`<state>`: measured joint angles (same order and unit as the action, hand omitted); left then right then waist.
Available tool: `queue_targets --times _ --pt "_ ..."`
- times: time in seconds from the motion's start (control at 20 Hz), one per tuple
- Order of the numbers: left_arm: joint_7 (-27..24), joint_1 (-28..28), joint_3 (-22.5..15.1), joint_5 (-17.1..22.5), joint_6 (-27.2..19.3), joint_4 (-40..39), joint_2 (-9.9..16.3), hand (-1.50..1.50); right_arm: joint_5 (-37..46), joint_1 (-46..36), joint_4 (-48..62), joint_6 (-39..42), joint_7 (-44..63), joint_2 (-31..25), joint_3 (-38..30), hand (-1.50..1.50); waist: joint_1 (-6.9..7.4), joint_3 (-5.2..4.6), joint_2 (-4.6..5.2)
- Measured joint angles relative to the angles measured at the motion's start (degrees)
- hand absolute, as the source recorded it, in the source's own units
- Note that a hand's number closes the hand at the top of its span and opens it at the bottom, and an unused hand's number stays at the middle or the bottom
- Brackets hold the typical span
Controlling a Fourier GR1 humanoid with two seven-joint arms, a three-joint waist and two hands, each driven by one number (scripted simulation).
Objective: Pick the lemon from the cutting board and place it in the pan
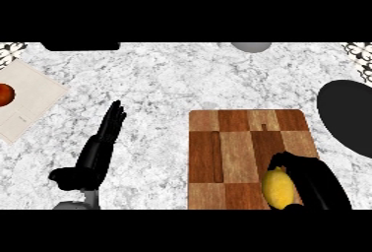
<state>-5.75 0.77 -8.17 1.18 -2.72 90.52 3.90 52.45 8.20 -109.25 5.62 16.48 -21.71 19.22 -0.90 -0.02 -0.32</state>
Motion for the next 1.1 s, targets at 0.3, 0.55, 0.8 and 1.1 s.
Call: queue_targets --times 0.3,0.55,0.8,1.1 --pt "-0.5 -0.5 0.3 -0.2 0.0 0.5 0.1 0.00 -4.5 8.6 -12.0 -6.1 -9.6 -5.4 -7.1 1.50 -0.41 0.04 -0.01" --pt "0.5 0.9 0.4 -0.2 0.2 -0.1 -0.2 0.00 -13.8 12.6 -17.5 -6.8 -12.3 -5.1 -15.7 1.50 -0.10 0.02 0.11" --pt "-0.7 0.5 0.1 -0.9 0.4 -0.6 -0.6 0.00 -23.5 9.8 -13.1 -5.8 -12.7 -3.7 -24.6 1.50 0.47 0.04 0.26" --pt "0.6 0.6 -0.4 -1.2 0.3 0.4 -1.1 0.00 -30.4 1.8 2.0 -6.6 -18.3 -4.0 -33.9 1.50 1.06 0.07 0.35"
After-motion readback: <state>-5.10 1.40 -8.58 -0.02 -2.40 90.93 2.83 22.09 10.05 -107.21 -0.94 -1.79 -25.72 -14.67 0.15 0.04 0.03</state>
